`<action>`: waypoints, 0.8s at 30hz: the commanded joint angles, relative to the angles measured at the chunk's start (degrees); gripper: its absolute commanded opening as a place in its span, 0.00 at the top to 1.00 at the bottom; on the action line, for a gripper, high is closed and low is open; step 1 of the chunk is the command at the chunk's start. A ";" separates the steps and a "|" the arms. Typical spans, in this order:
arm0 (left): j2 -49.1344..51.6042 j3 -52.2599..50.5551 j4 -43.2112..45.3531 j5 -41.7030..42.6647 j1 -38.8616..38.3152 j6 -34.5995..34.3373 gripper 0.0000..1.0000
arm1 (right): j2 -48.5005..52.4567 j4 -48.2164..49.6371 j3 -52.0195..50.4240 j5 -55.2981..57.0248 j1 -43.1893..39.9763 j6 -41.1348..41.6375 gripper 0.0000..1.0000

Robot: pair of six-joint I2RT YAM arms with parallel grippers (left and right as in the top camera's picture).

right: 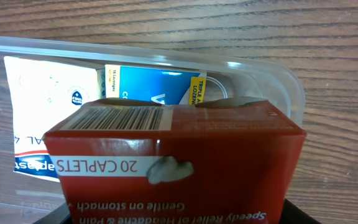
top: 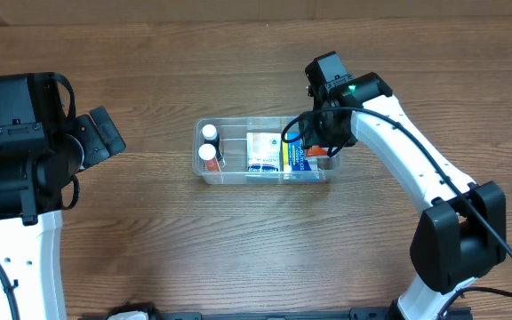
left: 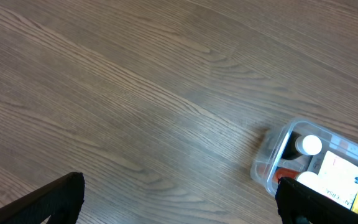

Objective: Pack container
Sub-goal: 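Lower the red box into the container's right end and release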

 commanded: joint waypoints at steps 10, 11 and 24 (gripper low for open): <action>-0.28 0.28 -0.37 0.26 0.13 0.07 0.00 | 4.94 0.50 0.48 -2.89 0.35 -0.42 0.34; -0.28 0.28 -0.37 0.26 0.13 0.07 0.00 | 4.94 0.39 0.48 -2.89 0.35 -0.42 0.27; -0.28 0.28 1.29 3.30 -0.83 4.24 0.00 | -7.45 2.78 7.17 4.90 -1.81 -0.17 0.00</action>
